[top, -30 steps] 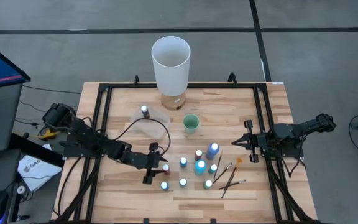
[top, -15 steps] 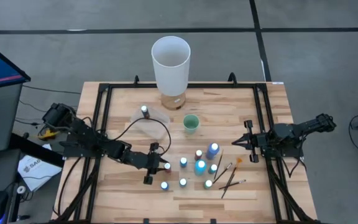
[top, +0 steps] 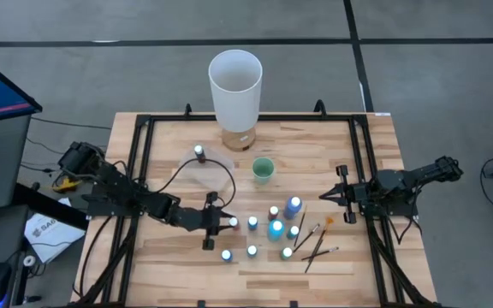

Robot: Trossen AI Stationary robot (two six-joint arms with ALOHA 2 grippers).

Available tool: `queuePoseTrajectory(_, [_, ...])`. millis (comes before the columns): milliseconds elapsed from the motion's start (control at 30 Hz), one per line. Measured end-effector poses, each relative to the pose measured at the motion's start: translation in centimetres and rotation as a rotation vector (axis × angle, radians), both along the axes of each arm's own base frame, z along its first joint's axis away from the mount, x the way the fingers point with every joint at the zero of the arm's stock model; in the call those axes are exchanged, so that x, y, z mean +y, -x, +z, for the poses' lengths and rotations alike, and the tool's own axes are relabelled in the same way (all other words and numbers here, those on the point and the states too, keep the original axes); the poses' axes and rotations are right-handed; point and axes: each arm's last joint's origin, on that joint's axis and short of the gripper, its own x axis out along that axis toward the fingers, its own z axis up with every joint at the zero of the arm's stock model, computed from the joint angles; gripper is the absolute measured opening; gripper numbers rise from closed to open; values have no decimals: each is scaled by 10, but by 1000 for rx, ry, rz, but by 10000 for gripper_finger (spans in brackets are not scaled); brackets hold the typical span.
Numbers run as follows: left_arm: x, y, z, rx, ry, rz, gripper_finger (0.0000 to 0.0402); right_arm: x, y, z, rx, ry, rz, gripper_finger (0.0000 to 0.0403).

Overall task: Pick & Place Paint Supplies
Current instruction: Put the left red paint bottle into the transparent bin

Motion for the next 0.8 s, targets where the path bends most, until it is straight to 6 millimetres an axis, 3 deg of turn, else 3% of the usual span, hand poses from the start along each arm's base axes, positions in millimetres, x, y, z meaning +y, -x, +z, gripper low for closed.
queuePoseTrajectory(567, [19, -10, 6, -63, 29, 77, 88, 0, 0, 0, 0, 0, 0, 0])
queuePoseTrajectory(800, [24, -4, 33, -170, 83, 95, 88, 0, 0, 0, 0, 0, 0, 0])
